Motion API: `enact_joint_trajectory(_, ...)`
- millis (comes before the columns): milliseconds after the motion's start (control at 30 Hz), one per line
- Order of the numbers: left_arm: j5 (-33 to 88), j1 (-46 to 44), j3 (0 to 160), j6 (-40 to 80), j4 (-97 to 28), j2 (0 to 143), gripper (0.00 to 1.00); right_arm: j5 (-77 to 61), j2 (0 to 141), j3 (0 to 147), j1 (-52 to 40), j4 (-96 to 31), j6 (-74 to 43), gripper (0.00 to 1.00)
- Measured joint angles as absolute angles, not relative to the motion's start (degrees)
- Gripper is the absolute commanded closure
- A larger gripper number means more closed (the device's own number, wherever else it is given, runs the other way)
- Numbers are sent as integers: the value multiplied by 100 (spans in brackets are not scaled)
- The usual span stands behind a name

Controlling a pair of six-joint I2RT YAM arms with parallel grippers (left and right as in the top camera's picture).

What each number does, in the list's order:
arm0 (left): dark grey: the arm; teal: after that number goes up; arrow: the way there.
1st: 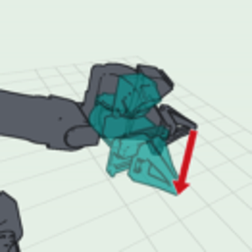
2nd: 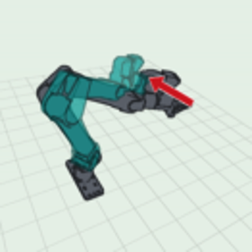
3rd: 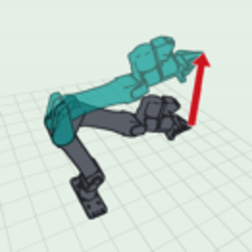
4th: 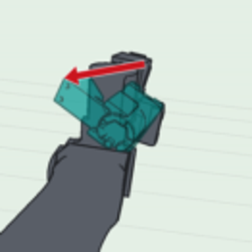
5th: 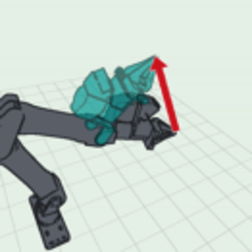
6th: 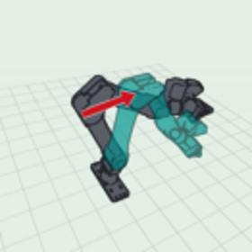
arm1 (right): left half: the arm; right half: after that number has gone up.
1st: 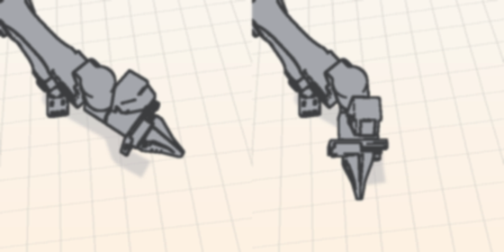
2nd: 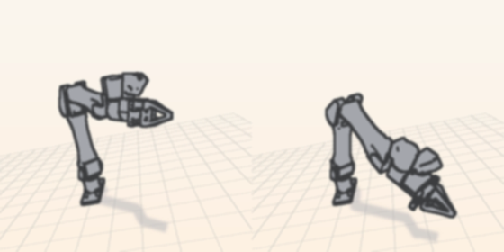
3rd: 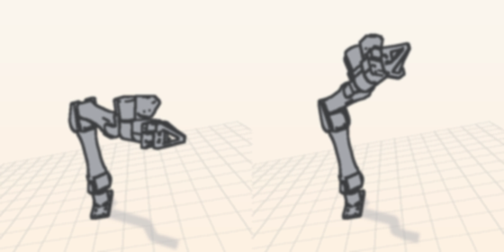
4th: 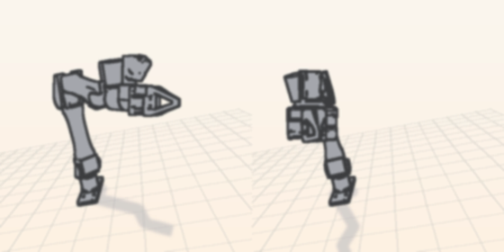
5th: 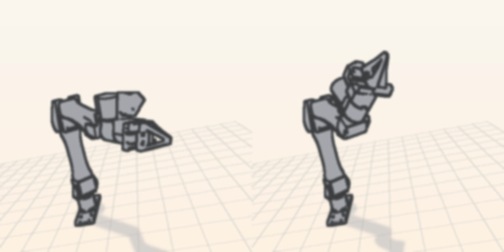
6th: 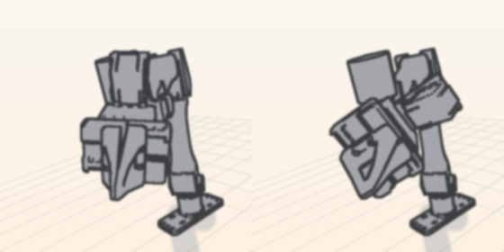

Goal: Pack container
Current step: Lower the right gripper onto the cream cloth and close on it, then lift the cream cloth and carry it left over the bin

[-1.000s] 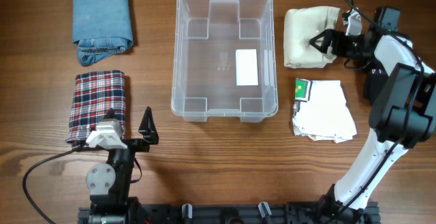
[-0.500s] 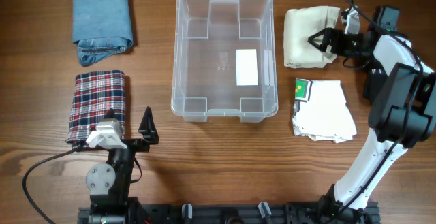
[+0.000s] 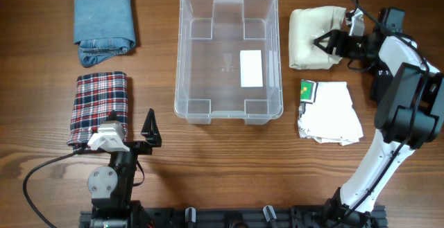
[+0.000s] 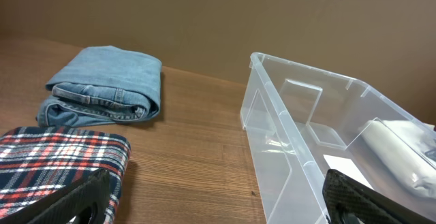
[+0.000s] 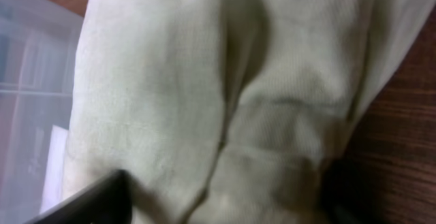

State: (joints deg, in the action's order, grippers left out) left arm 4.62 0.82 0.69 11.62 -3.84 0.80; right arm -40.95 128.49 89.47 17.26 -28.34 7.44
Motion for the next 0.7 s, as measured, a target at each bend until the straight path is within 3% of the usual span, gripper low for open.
enact_joint_trajectory(67,462,82,69,1162,-384,80,0,-4095,12849,8947,1726,-2812,659,40)
enact_joint_trajectory(200,462,82,69,1162,-384,80,0,-4112,12849,8947,1723,-2648,331,58)
enact_joint_trajectory(700,462,82,69,1162,-384,80,0,-4880,12846,9070,1730,-2220,-917,82)
